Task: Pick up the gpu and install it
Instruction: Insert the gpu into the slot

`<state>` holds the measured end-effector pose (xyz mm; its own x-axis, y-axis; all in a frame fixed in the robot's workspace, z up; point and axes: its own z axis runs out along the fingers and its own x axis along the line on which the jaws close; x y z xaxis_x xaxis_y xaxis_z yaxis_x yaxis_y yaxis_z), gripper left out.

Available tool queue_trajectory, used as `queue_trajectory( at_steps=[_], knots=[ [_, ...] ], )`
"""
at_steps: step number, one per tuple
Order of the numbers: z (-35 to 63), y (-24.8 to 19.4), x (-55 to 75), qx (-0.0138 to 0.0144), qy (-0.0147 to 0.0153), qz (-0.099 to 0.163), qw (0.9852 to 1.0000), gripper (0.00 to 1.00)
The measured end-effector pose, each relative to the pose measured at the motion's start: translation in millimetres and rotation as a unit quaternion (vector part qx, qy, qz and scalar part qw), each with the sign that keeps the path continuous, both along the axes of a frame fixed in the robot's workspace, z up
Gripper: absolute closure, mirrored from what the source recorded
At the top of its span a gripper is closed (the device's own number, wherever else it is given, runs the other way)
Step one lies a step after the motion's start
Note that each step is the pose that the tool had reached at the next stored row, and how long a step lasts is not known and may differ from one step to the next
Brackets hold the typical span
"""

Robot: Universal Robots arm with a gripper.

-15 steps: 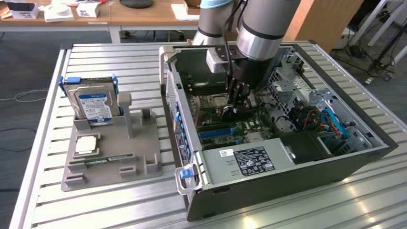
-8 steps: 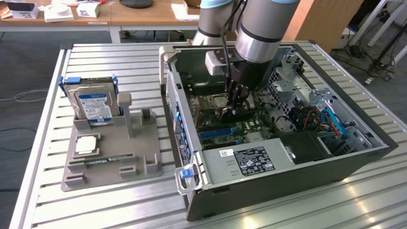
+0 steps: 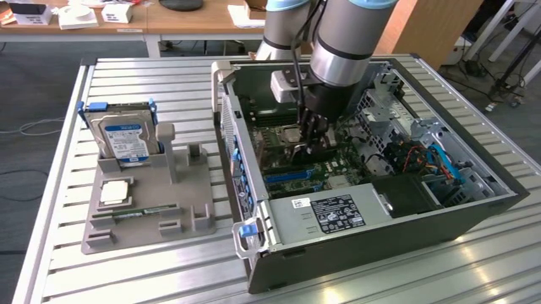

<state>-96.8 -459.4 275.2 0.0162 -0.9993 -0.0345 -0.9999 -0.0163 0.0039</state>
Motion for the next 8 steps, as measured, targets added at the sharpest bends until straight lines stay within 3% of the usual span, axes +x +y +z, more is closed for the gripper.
queue_trajectory(
  at_steps=[8],
  knots=[
    [-1.3,0.0,-3.1,0.0001,-0.0001,0.0,1.0,0.73]
  ],
)
